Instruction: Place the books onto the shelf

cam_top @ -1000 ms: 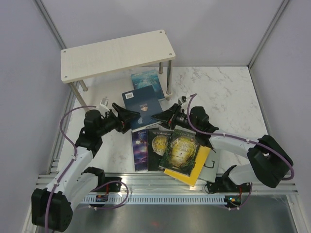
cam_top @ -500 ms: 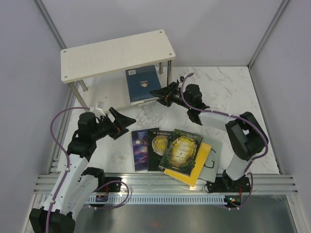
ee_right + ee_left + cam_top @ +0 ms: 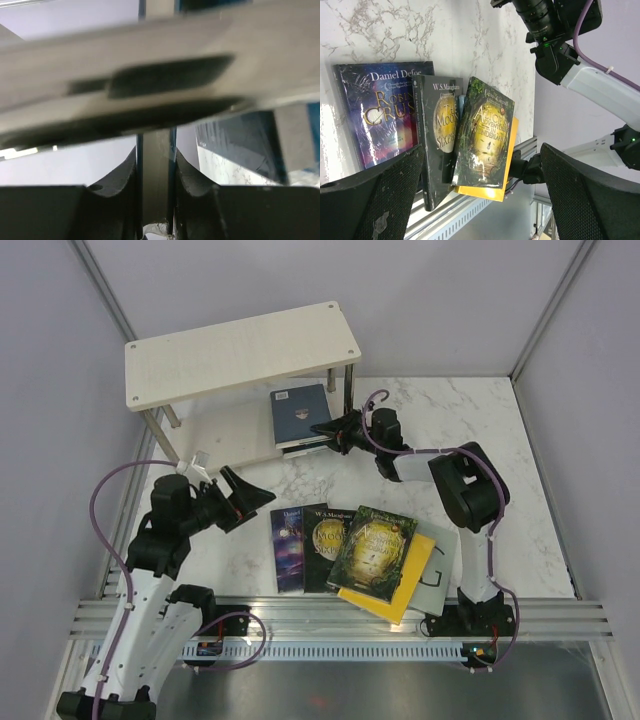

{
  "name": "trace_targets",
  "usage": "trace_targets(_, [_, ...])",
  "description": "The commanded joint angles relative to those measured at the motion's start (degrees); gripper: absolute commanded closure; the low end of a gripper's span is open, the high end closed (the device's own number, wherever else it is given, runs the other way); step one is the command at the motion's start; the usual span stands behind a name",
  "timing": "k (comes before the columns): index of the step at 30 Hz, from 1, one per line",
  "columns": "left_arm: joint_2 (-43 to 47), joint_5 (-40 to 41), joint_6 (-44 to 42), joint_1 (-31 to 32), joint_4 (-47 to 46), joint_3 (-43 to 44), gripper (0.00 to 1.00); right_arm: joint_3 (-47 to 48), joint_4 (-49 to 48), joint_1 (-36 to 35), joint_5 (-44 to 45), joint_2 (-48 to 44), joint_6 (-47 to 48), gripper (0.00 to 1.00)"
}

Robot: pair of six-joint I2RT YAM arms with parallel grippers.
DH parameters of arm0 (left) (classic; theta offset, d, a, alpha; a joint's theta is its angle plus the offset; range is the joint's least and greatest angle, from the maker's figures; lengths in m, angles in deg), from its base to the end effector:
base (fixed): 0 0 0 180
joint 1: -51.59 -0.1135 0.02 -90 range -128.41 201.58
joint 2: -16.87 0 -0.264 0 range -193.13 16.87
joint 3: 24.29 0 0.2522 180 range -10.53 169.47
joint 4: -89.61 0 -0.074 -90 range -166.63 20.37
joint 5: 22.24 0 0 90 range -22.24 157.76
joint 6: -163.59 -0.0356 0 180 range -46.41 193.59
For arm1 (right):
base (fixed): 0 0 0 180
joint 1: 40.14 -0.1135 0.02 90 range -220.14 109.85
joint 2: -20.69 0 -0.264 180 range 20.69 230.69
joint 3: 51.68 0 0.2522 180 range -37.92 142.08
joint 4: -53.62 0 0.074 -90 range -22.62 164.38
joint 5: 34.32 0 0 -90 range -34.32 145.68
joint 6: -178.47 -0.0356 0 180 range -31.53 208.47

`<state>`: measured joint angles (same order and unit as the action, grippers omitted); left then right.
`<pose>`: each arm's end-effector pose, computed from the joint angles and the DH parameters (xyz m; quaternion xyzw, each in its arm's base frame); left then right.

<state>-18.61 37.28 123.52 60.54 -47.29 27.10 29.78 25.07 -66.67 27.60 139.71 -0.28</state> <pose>0.1361 -0.0397 0.2880 -0.1599 0.8193 -0.4425 0.3276 0.3970 0.2169 0.1741 0.2463 0.7130 0.6309 0.1814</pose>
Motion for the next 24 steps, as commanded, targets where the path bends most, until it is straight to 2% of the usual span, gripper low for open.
trace_targets(1, [0.42,0.95,-4.05,-0.43,3.26,2.54,0.01,4.89,-10.52,0.95,-1.54,0.06,0.15,1.00])
trace_targets(3, [0.50,1.21,-4.23,-0.43,3.53,2.37,0.01,5.68,-9.99,1.21,-2.24,1.47,0.33,0.97])
trace_targets(4, [0.42,1.30,-4.40,-0.43,3.88,2.45,0.01,5.77,-9.82,1.21,-2.86,1.91,0.59,0.81])
trace_targets(5, [0.33,1.39,-4.49,-0.43,3.88,2.36,0.01,5.77,-9.73,1.30,-2.95,2.18,0.68,0.73])
trace_targets(6, [0.24,1.47,-4.67,-0.43,3.88,2.36,0.01,5.34,-9.29,1.30,-3.04,2.27,0.94,0.57])
trace_targets(10, [-0.81,1.65,-4.93,-0.51,3.88,2.72,0.02,2.97,-8.85,1.65,-3.74,1.74,1.39,0.35])
trace_targets(18, [-2.75,1.65,-5.63,-0.51,3.53,2.63,0.02,-4.32,-8.24,2.97,-7.16,-1.50,0.77,0.15])
trace_targets(24, [-4.15,1.12,-6.42,-0.51,2.91,1.75,0.02,-7.84,-2.53,3.06,-8.84,-4.15,3.93,0.09])
